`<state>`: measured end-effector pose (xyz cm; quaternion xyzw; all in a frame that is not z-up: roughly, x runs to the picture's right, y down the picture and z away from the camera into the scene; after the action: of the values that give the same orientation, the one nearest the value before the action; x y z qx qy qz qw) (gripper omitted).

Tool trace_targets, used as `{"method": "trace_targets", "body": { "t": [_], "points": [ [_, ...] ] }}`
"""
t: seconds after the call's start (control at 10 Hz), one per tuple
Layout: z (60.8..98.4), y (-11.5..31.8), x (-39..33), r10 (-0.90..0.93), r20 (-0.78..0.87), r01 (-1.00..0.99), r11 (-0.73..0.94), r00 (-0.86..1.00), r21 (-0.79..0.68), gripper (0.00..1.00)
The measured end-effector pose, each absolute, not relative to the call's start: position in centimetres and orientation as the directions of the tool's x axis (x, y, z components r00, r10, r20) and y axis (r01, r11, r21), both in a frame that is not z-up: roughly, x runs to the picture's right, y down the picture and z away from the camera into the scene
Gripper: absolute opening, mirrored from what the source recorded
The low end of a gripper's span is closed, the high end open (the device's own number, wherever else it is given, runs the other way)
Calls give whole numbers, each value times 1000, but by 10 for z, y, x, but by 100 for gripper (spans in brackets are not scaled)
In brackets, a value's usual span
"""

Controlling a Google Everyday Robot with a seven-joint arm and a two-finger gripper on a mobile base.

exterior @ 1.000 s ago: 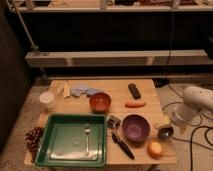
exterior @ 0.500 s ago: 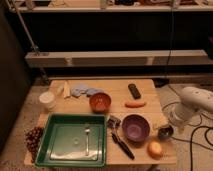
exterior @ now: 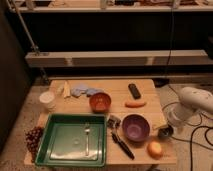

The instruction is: Stack cups on top of each other

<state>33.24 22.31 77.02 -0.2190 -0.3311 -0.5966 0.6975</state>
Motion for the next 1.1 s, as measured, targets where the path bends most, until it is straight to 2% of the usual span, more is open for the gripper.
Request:
{"method": "trace_targets", "body": {
  "t": [1.1],
  "points": [
    [781,229,328,-666,743,981,178,58,83,80]
  ]
}}
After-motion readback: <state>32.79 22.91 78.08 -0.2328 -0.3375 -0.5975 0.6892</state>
